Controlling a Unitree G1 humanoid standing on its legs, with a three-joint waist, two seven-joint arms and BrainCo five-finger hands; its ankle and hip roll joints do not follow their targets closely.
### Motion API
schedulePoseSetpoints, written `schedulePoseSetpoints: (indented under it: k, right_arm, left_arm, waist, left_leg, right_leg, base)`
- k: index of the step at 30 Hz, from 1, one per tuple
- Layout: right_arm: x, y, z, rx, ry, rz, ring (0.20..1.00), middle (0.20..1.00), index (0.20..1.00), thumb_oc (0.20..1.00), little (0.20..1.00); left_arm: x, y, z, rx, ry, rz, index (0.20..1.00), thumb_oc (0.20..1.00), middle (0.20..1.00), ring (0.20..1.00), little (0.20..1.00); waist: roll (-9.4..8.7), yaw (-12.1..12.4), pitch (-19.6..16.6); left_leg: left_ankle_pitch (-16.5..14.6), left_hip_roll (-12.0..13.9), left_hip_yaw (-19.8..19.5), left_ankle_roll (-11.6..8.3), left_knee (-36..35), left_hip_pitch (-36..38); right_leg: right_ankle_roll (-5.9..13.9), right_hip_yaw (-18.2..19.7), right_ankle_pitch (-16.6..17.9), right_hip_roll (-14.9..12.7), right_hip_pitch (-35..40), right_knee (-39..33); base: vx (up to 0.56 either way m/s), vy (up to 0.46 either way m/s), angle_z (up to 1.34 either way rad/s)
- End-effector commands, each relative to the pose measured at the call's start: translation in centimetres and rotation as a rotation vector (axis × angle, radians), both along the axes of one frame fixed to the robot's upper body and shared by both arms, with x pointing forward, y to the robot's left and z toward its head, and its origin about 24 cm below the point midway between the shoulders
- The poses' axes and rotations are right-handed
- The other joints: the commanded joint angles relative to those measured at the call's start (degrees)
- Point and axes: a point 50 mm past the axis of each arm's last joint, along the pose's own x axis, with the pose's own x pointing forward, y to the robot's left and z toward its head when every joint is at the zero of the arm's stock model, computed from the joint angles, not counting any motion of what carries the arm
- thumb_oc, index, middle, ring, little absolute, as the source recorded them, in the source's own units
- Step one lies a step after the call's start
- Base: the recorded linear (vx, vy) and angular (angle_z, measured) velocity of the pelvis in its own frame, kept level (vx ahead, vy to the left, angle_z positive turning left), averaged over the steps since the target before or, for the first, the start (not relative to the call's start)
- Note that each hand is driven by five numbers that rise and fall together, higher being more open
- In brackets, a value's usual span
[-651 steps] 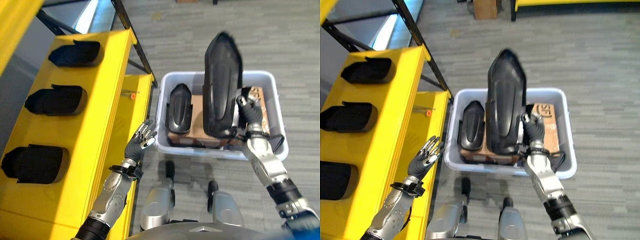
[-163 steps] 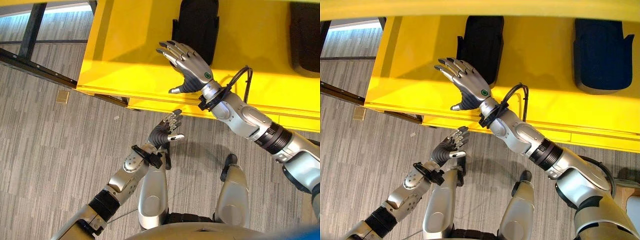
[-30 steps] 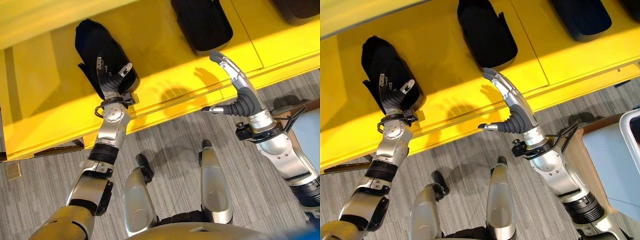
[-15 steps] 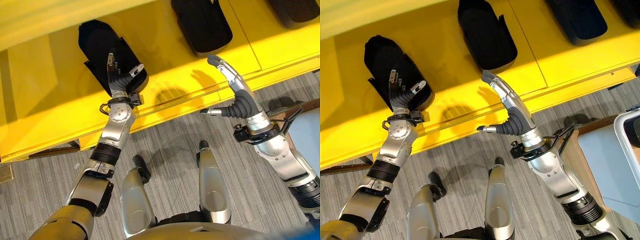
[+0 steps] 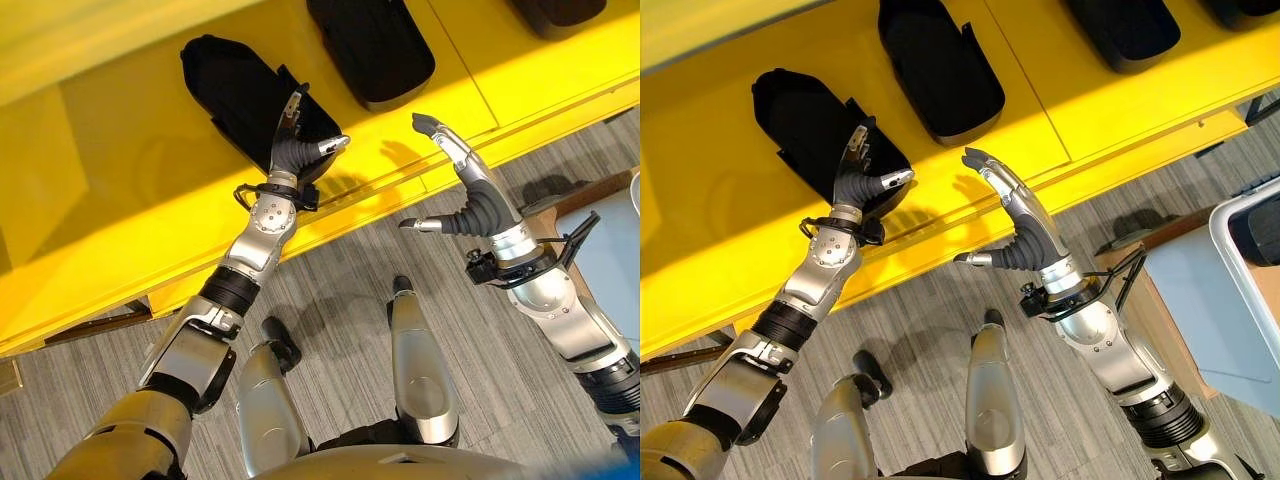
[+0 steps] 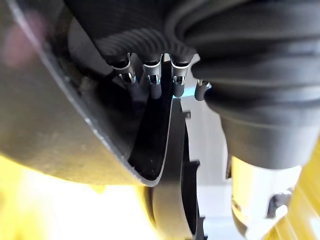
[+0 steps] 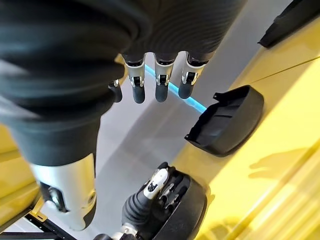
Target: Move parts from the plastic box to the shelf.
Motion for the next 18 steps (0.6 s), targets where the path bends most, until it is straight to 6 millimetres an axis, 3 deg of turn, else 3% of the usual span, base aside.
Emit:
schedulePoseSetpoints:
  k: [1,11,18]
  right_arm:
    - [-0.6,0.4,1.8,0.053,-0.089,0.078,1.000,1.000,1.000,1.000,1.000]
    - [-0.8,0.6,1.6,0.038,-0.084,0.076,1.000,1.000,1.000,1.000,1.000]
    - [-0.4,0.3,2.0,0.032,-0.089,0.051,1.000,1.000,1.000,1.000,1.000]
  left_arm:
    - [-0.2,-0.6,1.3,0.090,-0.082,-0.017,1.000,1.000,1.000,1.000,1.000]
    - [-0.2,1.8,0.9,0.126,-0.093,0.147,1.000,1.000,1.000,1.000,1.000]
    - [0.0,6.1,-0.2,0.170,-0.041,0.370,1.000,1.000,1.000,1.000,1.000]
  waist:
    - [-1.08,0.86,-0.44]
    - [-0.39,1.43,-0.57]
    - [0.36,2.49,-0.84]
  left_leg:
    - [-2.35,-3.05,3.09,4.75,-3.79,2.19]
    - [-2.36,-3.51,2.88,4.66,-4.16,2.44]
    - [-2.17,-3.97,2.33,4.44,-4.56,2.56]
  right_leg:
    - [-5.57,-3.21,-6.66,6.41,1.09,7.44]
    - [-5.60,-3.30,-6.82,5.93,1.46,6.97]
    - [-5.66,-3.63,-7.10,5.43,1.51,7.07]
  base:
    - [0.01,0.033,-0.11]
    - [0.00,0.006,-0.02]
    - [0.00,0.000,0.00]
